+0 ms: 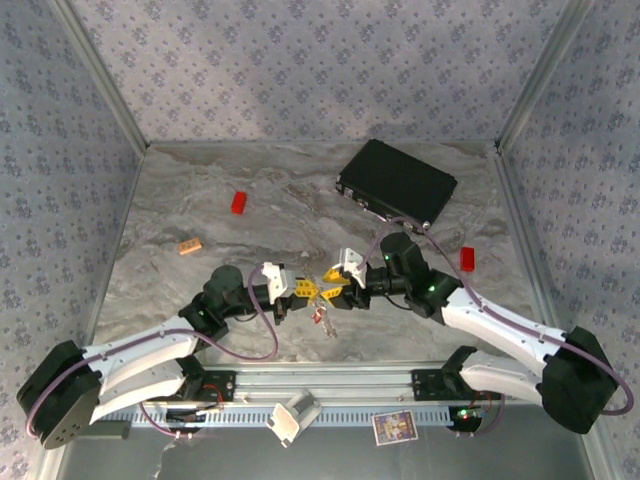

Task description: Put the keys on the keyring

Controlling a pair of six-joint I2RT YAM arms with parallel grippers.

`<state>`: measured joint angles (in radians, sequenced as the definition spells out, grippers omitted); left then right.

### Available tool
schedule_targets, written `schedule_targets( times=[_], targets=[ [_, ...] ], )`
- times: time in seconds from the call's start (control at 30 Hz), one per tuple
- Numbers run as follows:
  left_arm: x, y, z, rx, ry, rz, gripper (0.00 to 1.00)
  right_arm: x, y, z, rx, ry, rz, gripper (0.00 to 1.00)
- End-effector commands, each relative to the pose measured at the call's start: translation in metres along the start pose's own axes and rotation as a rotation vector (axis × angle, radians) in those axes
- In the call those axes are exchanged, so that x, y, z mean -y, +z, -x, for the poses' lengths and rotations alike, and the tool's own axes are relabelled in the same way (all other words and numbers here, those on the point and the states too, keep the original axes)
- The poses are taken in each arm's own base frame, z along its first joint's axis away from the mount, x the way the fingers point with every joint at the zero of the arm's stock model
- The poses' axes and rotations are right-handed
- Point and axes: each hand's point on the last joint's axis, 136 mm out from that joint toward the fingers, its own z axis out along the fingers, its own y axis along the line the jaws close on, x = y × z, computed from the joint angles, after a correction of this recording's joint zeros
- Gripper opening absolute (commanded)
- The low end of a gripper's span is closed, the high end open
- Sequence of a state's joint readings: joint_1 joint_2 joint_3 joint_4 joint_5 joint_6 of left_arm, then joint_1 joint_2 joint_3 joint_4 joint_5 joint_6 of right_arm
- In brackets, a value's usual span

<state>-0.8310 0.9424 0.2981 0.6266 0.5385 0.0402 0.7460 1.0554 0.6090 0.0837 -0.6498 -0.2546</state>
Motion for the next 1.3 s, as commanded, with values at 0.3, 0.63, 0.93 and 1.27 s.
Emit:
schedule_targets(
  times=[0.3,0.63,0.93,1.27],
  targets=[
    [0.007,-0.005,0.026,0.062,0.062,-0.029,0.0,-0.007,0.002,-0.024,-0.072,0.02,-0.027,0.44],
    [0.004,-0.003,0.031,0.079,0.055,-0.021,0.0,-0.006,0.021,-0.023,-0.062,0.0,-0.02,0.44],
    [0.003,-0.003,0.032,0.086,0.053,-0.013,0.0,0.002,0.023,-0.02,-0.057,-0.025,-0.06,0.39],
    [0.001,-0.005,0.031,0.084,0.05,0.001,0.0,0.002,0.02,-0.02,-0.082,-0.041,-0.069,0.19]
  ],
)
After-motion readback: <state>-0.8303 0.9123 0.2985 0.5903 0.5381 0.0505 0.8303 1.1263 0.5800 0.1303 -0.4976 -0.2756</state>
